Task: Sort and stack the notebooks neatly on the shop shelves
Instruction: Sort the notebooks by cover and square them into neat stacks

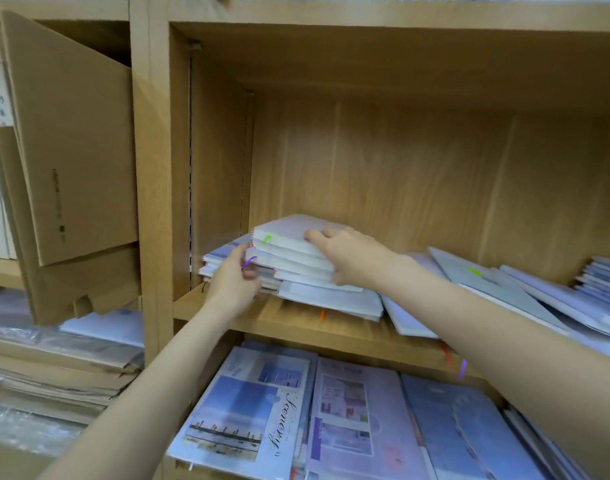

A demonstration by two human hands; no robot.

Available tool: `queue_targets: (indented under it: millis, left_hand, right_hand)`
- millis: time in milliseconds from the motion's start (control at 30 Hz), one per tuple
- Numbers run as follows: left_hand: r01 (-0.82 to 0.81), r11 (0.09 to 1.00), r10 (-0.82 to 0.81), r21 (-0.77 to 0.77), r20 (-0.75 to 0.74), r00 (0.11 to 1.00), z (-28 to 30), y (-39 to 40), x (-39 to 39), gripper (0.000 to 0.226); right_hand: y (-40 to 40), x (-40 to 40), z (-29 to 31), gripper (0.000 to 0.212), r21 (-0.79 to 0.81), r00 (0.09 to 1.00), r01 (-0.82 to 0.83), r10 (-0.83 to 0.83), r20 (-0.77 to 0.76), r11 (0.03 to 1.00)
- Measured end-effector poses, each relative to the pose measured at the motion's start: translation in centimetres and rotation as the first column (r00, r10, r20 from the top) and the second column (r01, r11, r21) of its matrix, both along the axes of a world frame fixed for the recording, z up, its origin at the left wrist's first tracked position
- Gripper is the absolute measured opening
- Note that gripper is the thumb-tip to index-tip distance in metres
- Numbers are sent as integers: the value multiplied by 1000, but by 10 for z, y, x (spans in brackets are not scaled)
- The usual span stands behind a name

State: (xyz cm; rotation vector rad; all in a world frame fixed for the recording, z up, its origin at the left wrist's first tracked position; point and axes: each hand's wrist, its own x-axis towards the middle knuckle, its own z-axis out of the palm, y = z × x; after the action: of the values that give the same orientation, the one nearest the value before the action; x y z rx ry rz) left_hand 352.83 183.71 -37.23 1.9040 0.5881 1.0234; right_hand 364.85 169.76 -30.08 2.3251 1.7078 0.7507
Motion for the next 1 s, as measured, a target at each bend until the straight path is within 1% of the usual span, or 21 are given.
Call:
queue_targets:
  millis: [67, 133, 200, 267, 300, 333, 367, 400, 433, 467, 500, 533, 567, 600, 633, 700, 767, 833, 867, 900, 1000]
  left_hand:
    - [6, 995, 4, 101, -97, 995, -5, 6, -10, 63]
    - [15, 986, 10, 169, -151, 988, -7, 10, -16, 65]
    - [-29, 960, 63, 277, -116, 991, -2, 9, -17, 62]
    - [-136, 880, 166, 455, -28, 986, 7, 1, -13, 67]
    - [-155, 804, 181, 574, 12, 983, 12, -5, -9, 72]
    - [-132, 698, 167, 704, 19, 986, 16, -11, -3, 78]
    - [-69, 559, 152, 826, -20, 988, 20, -17, 6, 82]
    - [17, 416, 174, 909, -99, 980, 24, -23, 14, 84]
    - [114, 317, 224, 942, -191, 956, 29, -27, 23, 84]
    - [203, 294, 286, 934, -289, 914, 33, -27, 30, 83]
    - [258, 314, 342, 914, -363, 867, 38, -25, 36, 80]
    - [279, 333, 386, 901, -400, 831, 44, -22, 38, 79]
    - [278, 333, 411, 901, -404, 817, 47, -19, 40, 78]
    - [277, 318, 426, 907, -398, 813, 50, -17, 40, 78]
    - [288, 303, 429, 908, -400, 810, 51, -14, 40, 78]
    - [314, 323, 404, 893, -430, 807, 55, -11, 40, 77]
    - [313, 385, 360, 868, -453, 815, 61, -6, 38, 75]
    - [290, 429, 321, 855, -445, 836, 65, 3, 36, 75]
    - [274, 447, 308, 851, -435, 846, 65, 8, 35, 74]
    - [262, 470, 297, 843, -430, 853, 63, 11, 34, 74]
    - [213, 544, 275, 812, -413, 868, 56, 18, 33, 74]
  right_hand:
    - [-7, 8, -4, 61, -10, 996, 29, -30, -83, 1000]
    - [-19, 14, -3, 65, -9, 987, 39, -40, -154, 999]
    - [-35, 17, -2, 67, 63, 980, 37, -24, -195, 997]
    - [-52, 19, -3, 61, 213, 980, 44, -1, -197, 976]
    - [-61, 18, -6, 53, 282, 979, 44, 14, -202, 958]
    - [-69, 16, -11, 44, 322, 973, 45, 31, -227, 946]
    - [-75, 14, -17, 40, 327, 965, 44, 45, -260, 944]
    - [-78, 8, -23, 41, 286, 956, 46, 40, -290, 957]
    - [-79, 5, -31, 46, 220, 954, 48, 21, -300, 974]
    - [-76, 2, -38, 52, 150, 956, 60, -13, -292, 987]
    - [-72, 0, -46, 54, 102, 964, 84, -55, -259, 991]
    - [-68, -2, -52, 48, 91, 975, 115, -95, -203, 989]
    - [-64, -2, -57, 35, 115, 985, 131, -116, -126, 985]
    - [-61, -1, -60, 22, 167, 995, 101, -97, -34, 981]
    - [-58, 1, -63, 15, 196, 996, 73, -82, 38, 978]
    - [-58, 5, -57, 13, 201, 997, 47, -59, 53, 978]
    - [-59, 14, -48, 15, 226, 997, 7, -24, 76, 974]
    - [-60, 20, -40, 32, 306, 995, -43, 12, 103, 951]
    - [-61, 22, -38, 34, 323, 997, -38, 15, 74, 946]
    - [-62, 25, -37, 29, 325, 999, -37, 26, 41, 945]
    - [-63, 23, -34, 15, 368, 995, -82, 58, 76, 926]
